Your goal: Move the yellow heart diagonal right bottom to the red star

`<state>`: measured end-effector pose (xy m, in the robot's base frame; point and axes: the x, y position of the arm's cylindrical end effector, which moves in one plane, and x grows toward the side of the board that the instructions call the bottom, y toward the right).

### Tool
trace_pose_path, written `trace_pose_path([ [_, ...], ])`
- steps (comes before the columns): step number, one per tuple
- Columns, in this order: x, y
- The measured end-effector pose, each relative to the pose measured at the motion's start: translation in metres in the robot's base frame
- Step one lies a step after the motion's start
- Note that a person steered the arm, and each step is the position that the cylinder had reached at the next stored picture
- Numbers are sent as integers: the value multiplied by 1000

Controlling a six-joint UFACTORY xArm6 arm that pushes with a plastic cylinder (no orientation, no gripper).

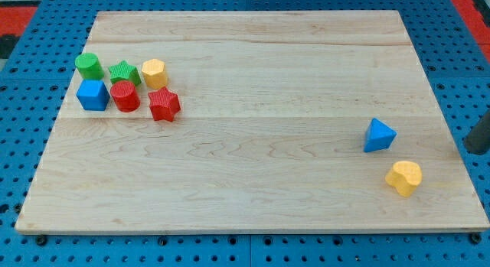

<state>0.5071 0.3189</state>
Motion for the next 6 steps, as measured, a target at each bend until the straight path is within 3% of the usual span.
trace_pose_path([
  [1,7,0],
  [3,22,-72],
  [5,52,-26],
  [6,58,-141],
])
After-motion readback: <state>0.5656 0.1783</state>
